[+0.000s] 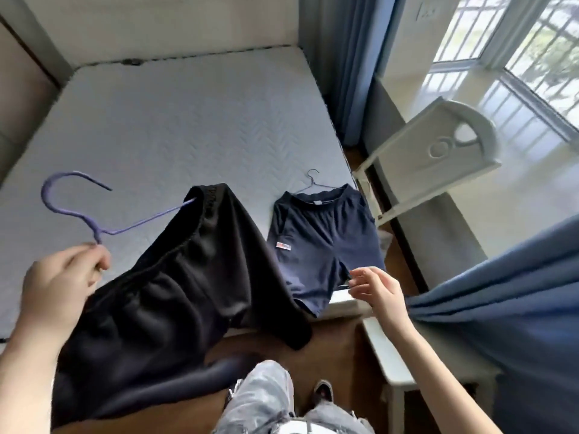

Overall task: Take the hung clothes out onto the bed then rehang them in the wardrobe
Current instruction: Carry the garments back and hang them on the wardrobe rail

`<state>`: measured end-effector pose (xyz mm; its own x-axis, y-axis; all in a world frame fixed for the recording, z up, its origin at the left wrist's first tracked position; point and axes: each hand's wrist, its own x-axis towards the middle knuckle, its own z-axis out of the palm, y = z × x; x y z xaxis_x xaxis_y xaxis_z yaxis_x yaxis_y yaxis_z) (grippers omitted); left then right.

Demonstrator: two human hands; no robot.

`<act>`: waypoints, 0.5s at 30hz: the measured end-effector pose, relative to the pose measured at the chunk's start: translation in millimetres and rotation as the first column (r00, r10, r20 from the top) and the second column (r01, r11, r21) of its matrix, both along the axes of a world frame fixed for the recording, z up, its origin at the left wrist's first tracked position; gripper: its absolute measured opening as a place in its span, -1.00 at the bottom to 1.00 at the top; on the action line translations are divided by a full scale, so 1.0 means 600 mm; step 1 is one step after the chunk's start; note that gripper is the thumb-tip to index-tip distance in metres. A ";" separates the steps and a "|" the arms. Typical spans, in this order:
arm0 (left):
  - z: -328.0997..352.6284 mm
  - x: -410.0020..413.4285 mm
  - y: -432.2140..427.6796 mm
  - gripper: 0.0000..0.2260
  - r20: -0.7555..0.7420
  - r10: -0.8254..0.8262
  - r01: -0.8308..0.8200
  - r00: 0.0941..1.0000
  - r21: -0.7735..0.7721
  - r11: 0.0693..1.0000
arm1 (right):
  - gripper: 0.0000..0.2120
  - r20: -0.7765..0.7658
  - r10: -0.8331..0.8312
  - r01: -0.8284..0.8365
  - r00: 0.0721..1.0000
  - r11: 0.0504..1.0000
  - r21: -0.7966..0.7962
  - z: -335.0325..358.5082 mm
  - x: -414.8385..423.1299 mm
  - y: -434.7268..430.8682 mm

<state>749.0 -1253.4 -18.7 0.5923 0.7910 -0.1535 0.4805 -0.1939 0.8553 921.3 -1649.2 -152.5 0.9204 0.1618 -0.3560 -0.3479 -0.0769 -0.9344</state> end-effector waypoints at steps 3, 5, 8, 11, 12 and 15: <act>0.009 0.028 0.024 -0.76 0.041 0.111 -0.111 0.993 -0.002 0.994 | -0.73 0.009 0.058 -0.058 0.998 0.998 -0.012 -0.002 0.090 0.045; 0.001 0.060 0.034 -0.76 0.089 0.120 -0.120 0.989 -0.003 0.993 | -0.75 0.017 0.092 -0.091 0.996 0.996 -0.023 -0.003 0.144 0.083; -0.036 0.117 0.060 -0.77 0.128 0.122 -0.113 0.984 -0.075 0.991 | -0.78 0.014 0.131 -0.130 0.991 0.990 -0.051 -0.012 0.219 0.143; -0.095 0.179 0.082 -0.75 0.103 0.165 -0.147 0.981 -0.161 0.976 | -0.79 0.005 0.154 -0.153 0.988 0.985 -0.074 -0.033 0.296 0.199; -0.115 0.199 0.085 -0.75 0.093 0.189 -0.170 0.978 -0.185 0.968 | -0.79 -0.008 0.153 -0.153 0.988 0.984 -0.087 -0.042 0.323 0.215; -0.174 0.256 0.092 -0.76 0.066 0.260 -0.238 0.963 -0.236 0.942 | -0.80 -0.040 0.150 -0.154 0.988 0.979 -0.132 -0.080 0.409 0.259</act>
